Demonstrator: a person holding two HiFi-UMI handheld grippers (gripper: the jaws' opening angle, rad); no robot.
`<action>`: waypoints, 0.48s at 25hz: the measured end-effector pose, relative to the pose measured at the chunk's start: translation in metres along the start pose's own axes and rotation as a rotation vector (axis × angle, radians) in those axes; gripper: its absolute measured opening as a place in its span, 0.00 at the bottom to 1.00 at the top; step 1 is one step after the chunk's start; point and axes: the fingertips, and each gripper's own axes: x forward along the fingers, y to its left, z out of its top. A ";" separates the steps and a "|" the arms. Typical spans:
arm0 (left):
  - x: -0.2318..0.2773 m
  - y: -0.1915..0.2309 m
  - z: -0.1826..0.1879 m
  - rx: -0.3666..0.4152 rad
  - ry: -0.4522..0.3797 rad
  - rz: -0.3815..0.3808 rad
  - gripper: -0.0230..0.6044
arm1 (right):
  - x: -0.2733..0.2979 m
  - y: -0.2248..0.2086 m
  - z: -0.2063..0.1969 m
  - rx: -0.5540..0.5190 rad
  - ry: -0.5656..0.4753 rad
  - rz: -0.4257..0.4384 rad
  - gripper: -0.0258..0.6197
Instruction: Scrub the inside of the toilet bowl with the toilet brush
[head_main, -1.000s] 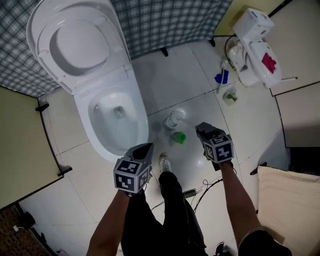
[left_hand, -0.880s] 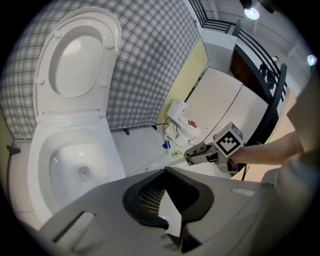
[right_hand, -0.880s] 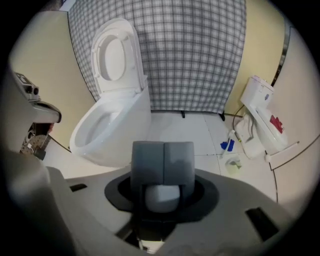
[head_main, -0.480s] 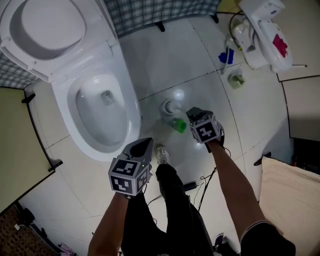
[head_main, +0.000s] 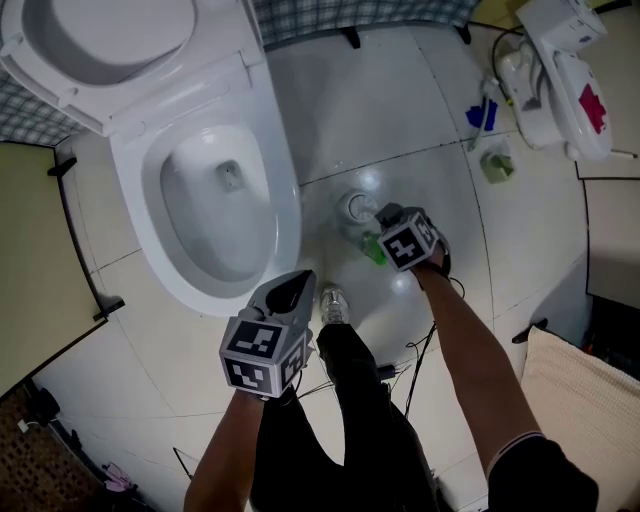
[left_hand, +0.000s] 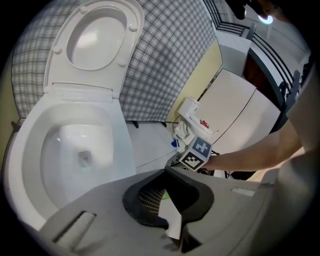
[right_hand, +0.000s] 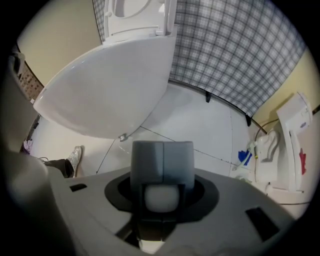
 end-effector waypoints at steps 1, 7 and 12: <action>-0.001 0.003 -0.001 -0.005 -0.003 0.007 0.05 | 0.003 0.001 0.003 -0.004 0.003 0.003 0.31; -0.004 0.018 -0.009 -0.041 -0.008 0.039 0.05 | 0.021 0.009 0.014 -0.041 0.028 0.003 0.31; -0.007 0.026 -0.010 -0.058 -0.013 0.058 0.05 | 0.023 0.004 0.020 -0.050 -0.003 0.001 0.32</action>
